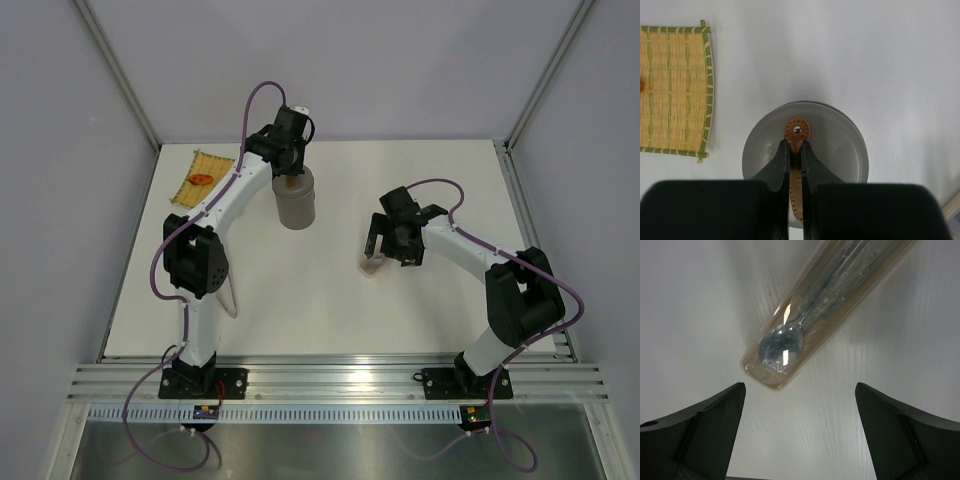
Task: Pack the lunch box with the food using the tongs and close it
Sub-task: Close the box lid on the packing box.
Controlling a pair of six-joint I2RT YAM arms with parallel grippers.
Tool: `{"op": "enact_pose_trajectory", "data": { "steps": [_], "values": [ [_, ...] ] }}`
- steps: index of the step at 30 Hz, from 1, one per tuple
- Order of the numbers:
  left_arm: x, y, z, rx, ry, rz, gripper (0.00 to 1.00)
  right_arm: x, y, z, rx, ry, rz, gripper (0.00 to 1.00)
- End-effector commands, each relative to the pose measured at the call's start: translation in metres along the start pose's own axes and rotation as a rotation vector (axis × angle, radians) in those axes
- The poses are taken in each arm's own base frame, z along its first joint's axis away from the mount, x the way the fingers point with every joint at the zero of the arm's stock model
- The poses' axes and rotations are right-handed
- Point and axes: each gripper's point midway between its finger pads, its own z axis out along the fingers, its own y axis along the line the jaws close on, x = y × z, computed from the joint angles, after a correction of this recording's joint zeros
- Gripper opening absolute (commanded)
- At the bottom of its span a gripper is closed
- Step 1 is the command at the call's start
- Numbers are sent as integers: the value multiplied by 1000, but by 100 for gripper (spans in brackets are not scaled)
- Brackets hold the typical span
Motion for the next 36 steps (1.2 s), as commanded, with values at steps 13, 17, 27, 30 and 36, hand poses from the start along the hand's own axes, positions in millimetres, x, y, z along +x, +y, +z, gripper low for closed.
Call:
{"op": "enact_pose_trajectory", "data": {
  "steps": [13, 17, 27, 30, 36],
  "values": [
    [28, 1, -13, 0, 113, 37, 59, -9, 13, -11, -42, -31, -13, 99],
    [19, 0, -22, -9, 76, 22, 60, -8, 14, -11, -41, -30, -11, 99],
    [-6, 0, -37, -18, -1, 3, 60, -8, 13, -14, -44, -36, -10, 99],
    [-4, -1, -34, -22, 9, 1, 60, -8, 13, -14, -42, -37, -10, 99],
    [-5, -2, -36, -9, 7, 0, 60, -8, 13, -14, -41, -36, -12, 99]
  ]
}}
